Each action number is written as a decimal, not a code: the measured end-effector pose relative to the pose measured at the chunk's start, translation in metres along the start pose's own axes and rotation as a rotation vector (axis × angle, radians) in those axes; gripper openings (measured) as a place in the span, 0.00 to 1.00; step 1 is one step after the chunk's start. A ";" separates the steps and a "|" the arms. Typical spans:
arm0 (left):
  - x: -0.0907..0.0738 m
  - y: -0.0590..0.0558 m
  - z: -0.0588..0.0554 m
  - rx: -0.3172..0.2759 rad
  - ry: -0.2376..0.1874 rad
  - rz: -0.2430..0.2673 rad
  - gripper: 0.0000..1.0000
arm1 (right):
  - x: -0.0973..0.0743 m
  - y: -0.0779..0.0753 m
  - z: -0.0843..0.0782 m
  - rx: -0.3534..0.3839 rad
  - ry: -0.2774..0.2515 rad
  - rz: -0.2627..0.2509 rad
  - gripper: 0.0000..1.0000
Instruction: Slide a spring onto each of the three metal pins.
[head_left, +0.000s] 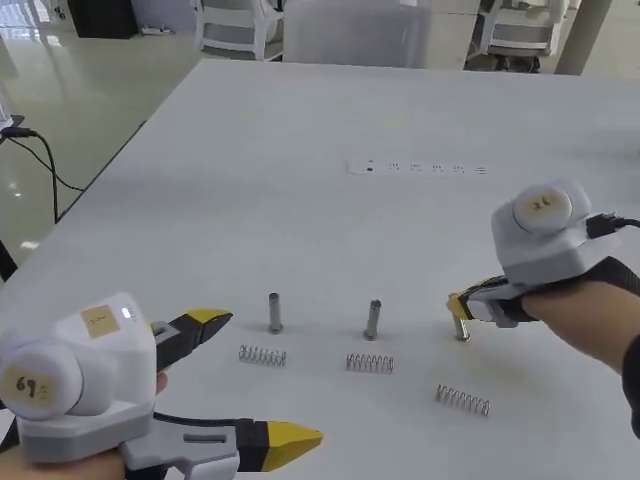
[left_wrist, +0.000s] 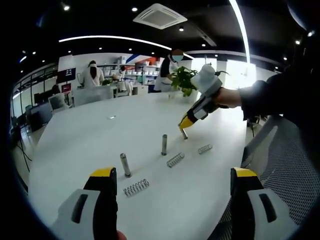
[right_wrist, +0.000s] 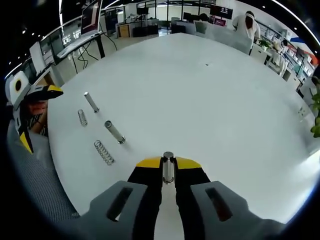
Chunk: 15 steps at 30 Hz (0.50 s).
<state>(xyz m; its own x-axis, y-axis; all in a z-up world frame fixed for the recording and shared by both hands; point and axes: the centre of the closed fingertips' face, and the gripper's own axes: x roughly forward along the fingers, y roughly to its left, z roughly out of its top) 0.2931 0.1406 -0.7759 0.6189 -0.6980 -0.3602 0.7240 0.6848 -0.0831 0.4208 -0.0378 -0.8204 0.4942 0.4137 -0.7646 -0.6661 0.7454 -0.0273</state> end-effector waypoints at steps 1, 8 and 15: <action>0.000 0.000 0.001 0.002 -0.001 -0.001 0.93 | -0.001 0.000 -0.001 0.001 -0.006 -0.003 0.10; -0.001 -0.001 0.002 0.008 -0.005 -0.002 0.93 | -0.006 -0.001 -0.004 0.009 -0.014 -0.010 0.10; -0.002 -0.001 0.005 0.014 -0.009 0.001 0.93 | -0.010 0.001 -0.008 0.021 -0.021 -0.014 0.10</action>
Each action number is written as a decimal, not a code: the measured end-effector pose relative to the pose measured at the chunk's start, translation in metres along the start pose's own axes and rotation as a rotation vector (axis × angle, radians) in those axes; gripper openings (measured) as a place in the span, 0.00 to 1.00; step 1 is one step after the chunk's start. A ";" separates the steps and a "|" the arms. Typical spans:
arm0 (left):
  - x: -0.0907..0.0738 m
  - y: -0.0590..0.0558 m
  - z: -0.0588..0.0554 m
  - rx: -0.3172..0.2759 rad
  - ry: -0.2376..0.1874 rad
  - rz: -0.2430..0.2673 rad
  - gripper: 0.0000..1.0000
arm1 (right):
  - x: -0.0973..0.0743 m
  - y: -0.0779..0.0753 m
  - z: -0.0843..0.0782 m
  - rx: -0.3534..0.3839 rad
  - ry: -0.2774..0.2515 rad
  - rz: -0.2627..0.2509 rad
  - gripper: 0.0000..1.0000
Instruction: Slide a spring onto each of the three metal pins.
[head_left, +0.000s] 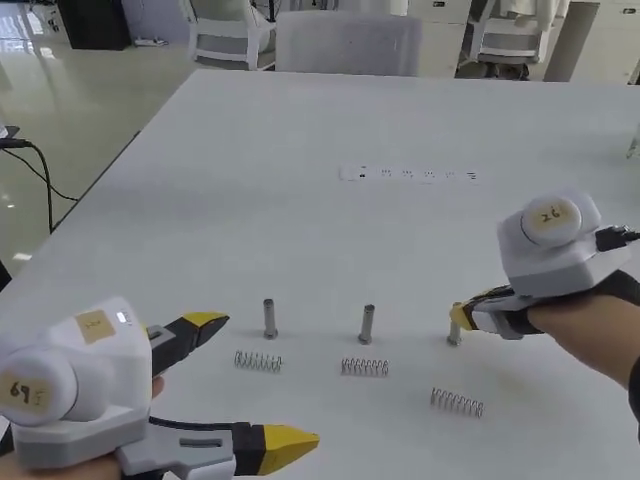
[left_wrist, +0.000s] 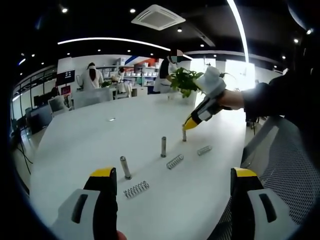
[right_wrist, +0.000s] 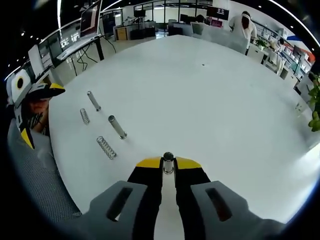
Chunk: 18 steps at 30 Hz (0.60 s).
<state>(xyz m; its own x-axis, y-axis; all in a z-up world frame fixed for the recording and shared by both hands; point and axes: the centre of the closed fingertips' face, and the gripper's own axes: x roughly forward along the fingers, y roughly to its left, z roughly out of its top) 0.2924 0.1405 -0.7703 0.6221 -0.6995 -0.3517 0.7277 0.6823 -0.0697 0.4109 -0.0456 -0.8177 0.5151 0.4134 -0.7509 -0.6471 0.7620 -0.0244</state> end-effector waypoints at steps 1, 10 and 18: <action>0.000 0.000 0.000 -0.001 -0.002 0.000 0.93 | -0.001 0.001 -0.001 0.001 -0.003 0.000 0.10; -0.001 -0.001 0.000 0.001 -0.001 0.000 0.93 | -0.003 0.002 -0.003 0.012 -0.005 0.002 0.10; -0.002 -0.001 0.001 0.002 -0.004 0.000 0.94 | -0.005 0.003 -0.004 0.005 -0.004 0.003 0.10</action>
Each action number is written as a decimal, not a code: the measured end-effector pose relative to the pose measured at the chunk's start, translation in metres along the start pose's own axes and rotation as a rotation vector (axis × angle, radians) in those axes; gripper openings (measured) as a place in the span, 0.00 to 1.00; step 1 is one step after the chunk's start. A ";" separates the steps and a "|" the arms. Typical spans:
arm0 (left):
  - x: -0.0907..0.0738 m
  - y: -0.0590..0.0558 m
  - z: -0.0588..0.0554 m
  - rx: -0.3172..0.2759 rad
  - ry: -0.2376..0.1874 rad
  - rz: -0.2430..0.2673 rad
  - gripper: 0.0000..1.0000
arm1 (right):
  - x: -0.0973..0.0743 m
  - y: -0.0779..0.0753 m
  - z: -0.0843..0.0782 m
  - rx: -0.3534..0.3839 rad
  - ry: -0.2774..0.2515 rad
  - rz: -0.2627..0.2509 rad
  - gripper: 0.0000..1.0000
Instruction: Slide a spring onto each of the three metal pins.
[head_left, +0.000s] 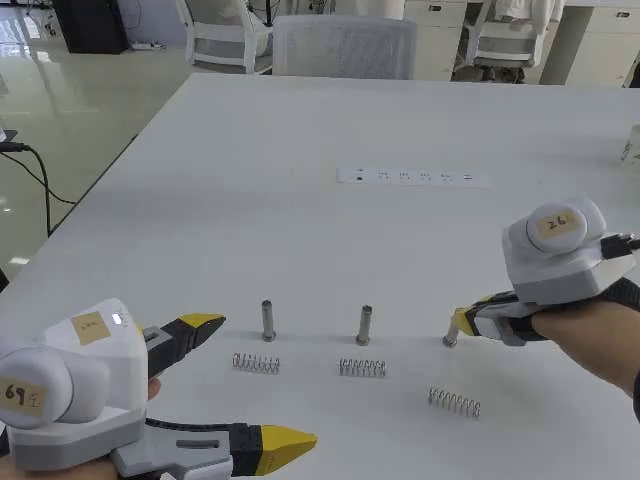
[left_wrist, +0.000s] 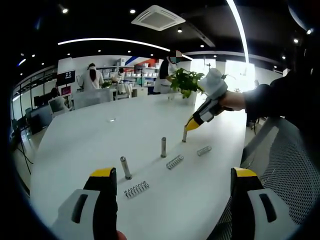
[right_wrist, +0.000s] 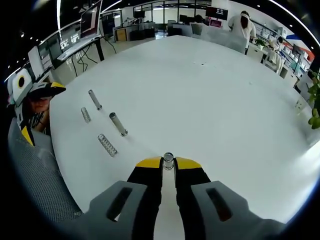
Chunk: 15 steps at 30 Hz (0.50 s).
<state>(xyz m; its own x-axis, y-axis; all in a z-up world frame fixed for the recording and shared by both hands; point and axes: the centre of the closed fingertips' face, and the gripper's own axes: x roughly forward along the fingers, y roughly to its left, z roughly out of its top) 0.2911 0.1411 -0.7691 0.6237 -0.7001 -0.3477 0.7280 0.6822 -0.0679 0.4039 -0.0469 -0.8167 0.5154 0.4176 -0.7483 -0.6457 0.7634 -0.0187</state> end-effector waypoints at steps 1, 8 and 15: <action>0.000 0.000 0.000 0.000 0.000 0.000 0.94 | 0.000 0.000 0.000 -0.003 -0.001 0.000 0.10; 0.000 0.000 0.000 0.000 -0.001 0.001 0.94 | 0.000 0.000 0.001 -0.024 -0.005 0.002 0.11; 0.000 0.000 0.000 0.000 -0.001 0.002 0.94 | 0.000 0.001 0.001 -0.031 -0.015 0.008 0.13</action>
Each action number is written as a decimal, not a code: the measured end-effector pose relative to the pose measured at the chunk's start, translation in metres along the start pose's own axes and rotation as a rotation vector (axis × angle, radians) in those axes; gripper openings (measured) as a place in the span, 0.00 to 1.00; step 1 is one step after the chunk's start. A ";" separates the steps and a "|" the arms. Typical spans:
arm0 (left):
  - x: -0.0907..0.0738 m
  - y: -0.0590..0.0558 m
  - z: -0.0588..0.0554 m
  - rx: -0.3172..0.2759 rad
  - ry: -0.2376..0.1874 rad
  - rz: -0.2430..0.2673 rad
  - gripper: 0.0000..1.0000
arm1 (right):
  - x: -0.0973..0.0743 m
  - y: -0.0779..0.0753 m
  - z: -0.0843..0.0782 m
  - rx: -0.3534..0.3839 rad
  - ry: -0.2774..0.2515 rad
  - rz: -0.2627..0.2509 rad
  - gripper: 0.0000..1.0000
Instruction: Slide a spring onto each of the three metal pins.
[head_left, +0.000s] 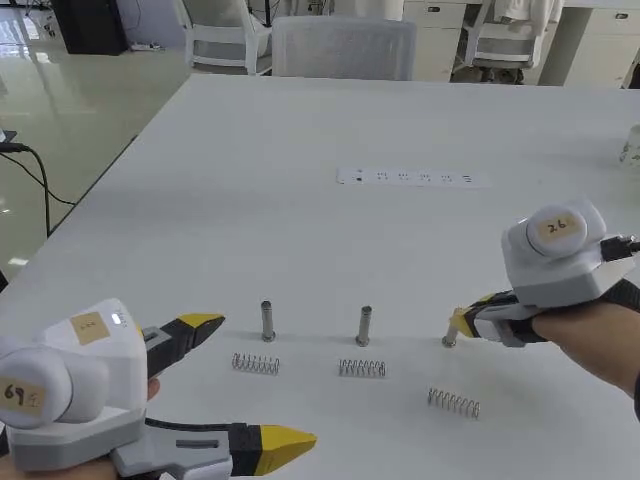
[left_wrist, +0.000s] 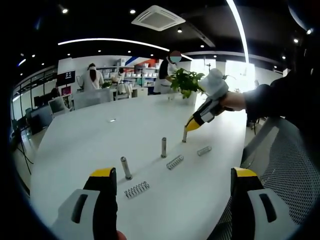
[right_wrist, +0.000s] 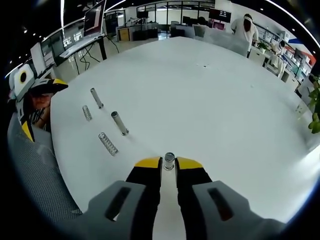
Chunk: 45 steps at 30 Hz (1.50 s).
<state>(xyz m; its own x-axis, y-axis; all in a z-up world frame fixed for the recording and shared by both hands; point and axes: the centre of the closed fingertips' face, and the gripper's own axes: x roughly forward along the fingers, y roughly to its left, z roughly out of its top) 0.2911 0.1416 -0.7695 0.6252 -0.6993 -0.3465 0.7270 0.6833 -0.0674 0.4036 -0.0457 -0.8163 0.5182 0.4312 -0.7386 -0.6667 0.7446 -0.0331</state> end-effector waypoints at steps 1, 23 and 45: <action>0.000 0.000 0.000 0.000 0.000 0.000 0.94 | 0.000 0.001 0.000 0.001 -0.001 0.002 0.14; 0.000 0.000 0.001 0.003 -0.002 -0.001 0.94 | -0.006 0.001 0.002 -0.040 -0.031 -0.003 0.27; 0.000 0.000 0.001 0.002 -0.002 0.001 0.94 | -0.017 -0.004 -0.010 -0.052 -0.024 -0.008 0.28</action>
<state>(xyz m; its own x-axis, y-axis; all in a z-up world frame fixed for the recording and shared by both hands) 0.2918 0.1414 -0.7681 0.6264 -0.6989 -0.3451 0.7270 0.6836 -0.0649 0.3925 -0.0606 -0.8103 0.5362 0.4378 -0.7217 -0.6891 0.7208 -0.0747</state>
